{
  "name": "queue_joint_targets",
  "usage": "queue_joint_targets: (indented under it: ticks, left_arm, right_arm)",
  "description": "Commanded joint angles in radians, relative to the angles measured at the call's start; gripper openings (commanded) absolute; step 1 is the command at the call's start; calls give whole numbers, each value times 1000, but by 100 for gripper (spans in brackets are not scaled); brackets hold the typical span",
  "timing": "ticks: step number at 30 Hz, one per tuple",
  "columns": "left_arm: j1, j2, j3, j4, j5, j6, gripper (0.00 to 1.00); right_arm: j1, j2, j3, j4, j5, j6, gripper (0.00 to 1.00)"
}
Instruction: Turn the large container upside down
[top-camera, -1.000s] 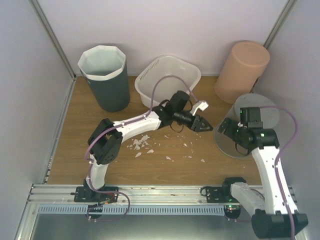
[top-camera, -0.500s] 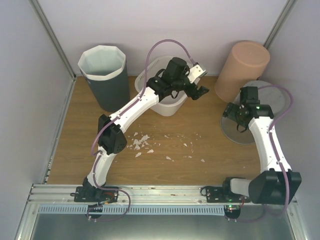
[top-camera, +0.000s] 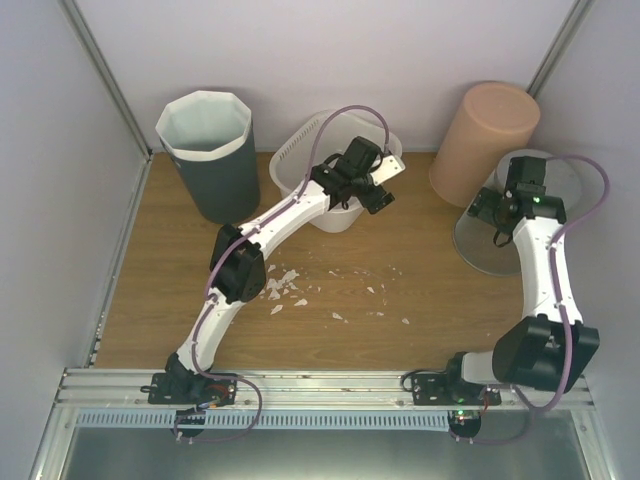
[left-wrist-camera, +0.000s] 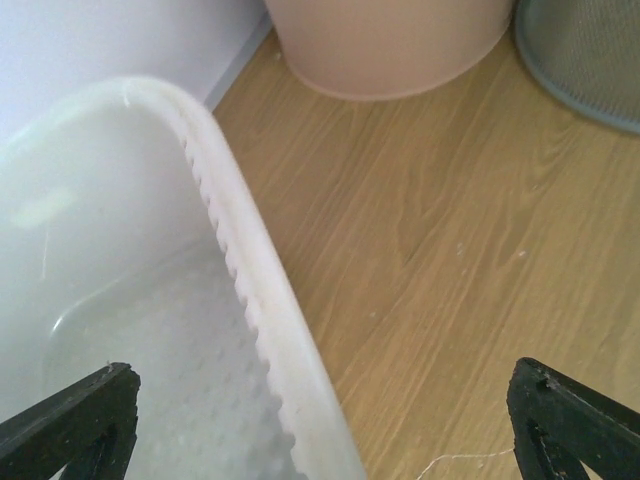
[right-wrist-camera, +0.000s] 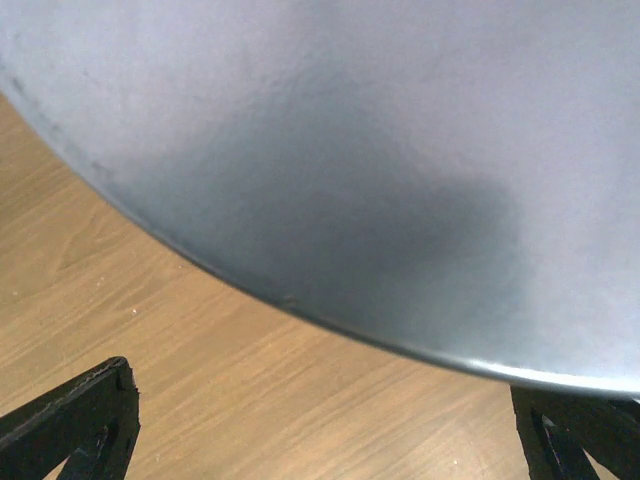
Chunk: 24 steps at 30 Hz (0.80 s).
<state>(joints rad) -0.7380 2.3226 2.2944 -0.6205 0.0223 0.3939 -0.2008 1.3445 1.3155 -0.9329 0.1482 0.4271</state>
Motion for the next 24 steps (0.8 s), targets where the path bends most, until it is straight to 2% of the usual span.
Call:
queue_joint_targets:
  ticks: [1, 8, 13, 17, 21, 24]
  left_arm:
    - [17, 30, 0, 2, -95, 28, 99]
    - [49, 28, -2, -30, -121, 33, 99]
    - [54, 50, 4, -65, -129, 59, 98]
    - [52, 66, 16, -107, -99, 60, 92]
    - [46, 81, 16, -135, -92, 79, 81]
    - [42, 88, 15, -159, -74, 87, 64]
  right_arm:
    - [-8, 48, 32, 72, -57, -39, 100]
    - [6, 46, -14, 133, -200, -6, 100]
    - [92, -15, 28, 127, -260, 36, 100]
    - [178, -33, 109, 47, -249, 54, 100]
    - [250, -67, 158, 2, -227, 69, 100]
    - [257, -92, 163, -13, -218, 74, 100]
